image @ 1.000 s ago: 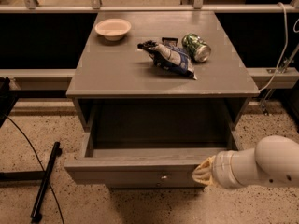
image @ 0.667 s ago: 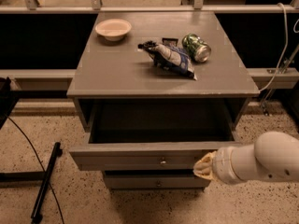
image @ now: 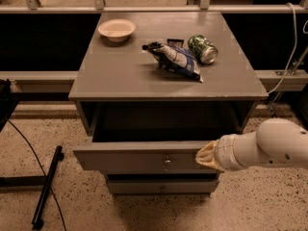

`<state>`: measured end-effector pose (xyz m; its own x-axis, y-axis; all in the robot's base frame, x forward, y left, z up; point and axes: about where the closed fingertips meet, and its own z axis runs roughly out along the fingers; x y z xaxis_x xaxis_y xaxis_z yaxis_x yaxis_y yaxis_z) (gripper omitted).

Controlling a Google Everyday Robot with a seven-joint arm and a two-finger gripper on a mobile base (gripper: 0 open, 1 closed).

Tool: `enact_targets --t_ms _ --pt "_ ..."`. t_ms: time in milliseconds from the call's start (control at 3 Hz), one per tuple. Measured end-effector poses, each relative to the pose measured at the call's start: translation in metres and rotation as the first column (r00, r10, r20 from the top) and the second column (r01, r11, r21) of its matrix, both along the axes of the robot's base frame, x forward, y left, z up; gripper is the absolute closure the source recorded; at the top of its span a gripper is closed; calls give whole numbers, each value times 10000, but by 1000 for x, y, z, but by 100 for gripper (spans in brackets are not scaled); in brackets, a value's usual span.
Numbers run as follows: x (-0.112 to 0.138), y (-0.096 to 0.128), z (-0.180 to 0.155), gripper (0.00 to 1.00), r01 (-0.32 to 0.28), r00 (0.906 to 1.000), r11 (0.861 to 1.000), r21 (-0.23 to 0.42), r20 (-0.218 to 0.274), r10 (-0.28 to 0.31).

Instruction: Close top drawer

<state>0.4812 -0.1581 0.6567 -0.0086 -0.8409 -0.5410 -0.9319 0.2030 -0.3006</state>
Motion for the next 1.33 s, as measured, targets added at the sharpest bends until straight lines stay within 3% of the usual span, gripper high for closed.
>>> enact_targets --t_ms 667,1333 --pt "40 2 -51 100 319 9994 9995 1 -146 -319" --pt "88 4 -84 100 953 9947 9943 468 331 -969"
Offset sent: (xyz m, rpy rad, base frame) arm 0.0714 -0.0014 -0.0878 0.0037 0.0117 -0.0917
